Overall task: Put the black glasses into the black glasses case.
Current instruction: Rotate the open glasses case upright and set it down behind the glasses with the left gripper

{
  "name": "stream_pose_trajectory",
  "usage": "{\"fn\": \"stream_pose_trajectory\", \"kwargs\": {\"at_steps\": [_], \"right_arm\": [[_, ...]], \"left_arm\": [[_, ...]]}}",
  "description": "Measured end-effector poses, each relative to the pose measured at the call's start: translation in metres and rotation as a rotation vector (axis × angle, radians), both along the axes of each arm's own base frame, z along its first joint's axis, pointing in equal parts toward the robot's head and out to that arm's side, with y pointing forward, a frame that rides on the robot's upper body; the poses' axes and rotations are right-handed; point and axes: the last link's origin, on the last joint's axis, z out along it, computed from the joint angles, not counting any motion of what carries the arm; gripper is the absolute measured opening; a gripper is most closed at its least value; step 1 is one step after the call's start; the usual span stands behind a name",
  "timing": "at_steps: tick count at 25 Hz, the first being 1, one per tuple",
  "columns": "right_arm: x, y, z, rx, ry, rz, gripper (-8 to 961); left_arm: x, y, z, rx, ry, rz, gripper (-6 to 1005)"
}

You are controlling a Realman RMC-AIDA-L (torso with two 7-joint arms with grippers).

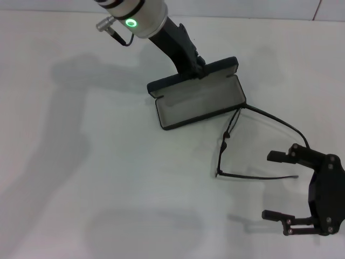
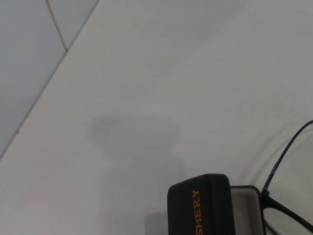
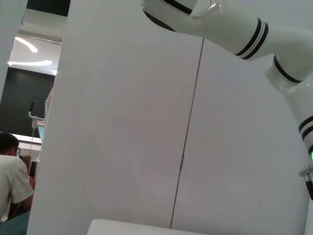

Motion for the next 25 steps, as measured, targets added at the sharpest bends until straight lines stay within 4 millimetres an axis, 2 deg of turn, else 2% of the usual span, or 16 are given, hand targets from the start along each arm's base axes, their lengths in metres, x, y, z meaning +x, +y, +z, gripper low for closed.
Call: {"fn": "stream_pose_trajectory", "kwargs": {"at_steps": [11,20,25], "right_arm": [[0.001,-0.001,0.0,0.001,0.0,-0.002,880],[0.001,-0.001,0.0,0.003,-0.002,-0.004,880],[0.002,-0.001,0.0,0.004,-0.004,-0.007,880]], "left_arm": [[0.011,-0.012,-0.018,-0.094,0.047,-0.042,195],[0.019,-0.014,-0.022,-0.11,0.092,-0.068,190],[0.026,-0.016,-0.031,-0.116,0.149,-0.076,129]]}}
